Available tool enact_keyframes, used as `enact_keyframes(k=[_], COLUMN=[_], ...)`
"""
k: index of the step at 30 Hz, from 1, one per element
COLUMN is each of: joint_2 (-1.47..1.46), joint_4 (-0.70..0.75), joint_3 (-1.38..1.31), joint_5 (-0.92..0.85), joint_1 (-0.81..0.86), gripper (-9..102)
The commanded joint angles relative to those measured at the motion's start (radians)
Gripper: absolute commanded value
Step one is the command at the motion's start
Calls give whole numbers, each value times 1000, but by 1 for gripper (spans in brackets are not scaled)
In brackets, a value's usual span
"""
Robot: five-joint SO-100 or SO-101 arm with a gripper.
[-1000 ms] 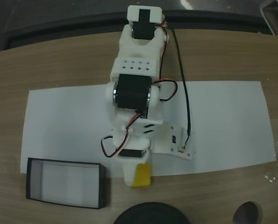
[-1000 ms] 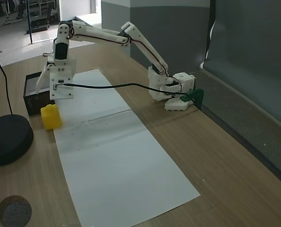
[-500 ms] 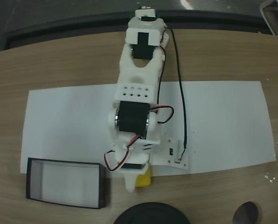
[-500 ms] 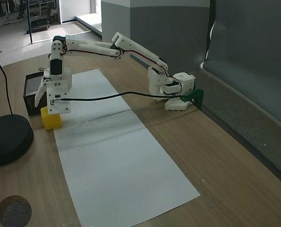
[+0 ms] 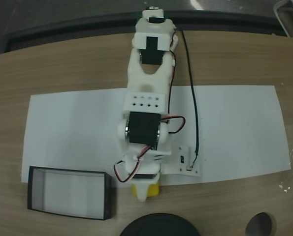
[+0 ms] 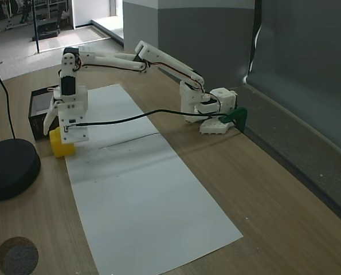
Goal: Grab a yellow square and put it in the box.
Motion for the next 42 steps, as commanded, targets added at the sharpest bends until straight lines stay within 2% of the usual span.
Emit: enact_keyframes(k=[1,7,12,19,27,34,42], joint_2=[11,-2,-6,14,255,454,261], joint_4=[-11,-21,-25,-25,38,-66,-259], joint_3=[-54,-55,-55,-60,-348,-379,-379], joint_5=[3,-2,-2,5,-5,-72,-114], joint_1=[6,5,11,12,74,262,436], gripper=[34,33,14,16,16,16,16])
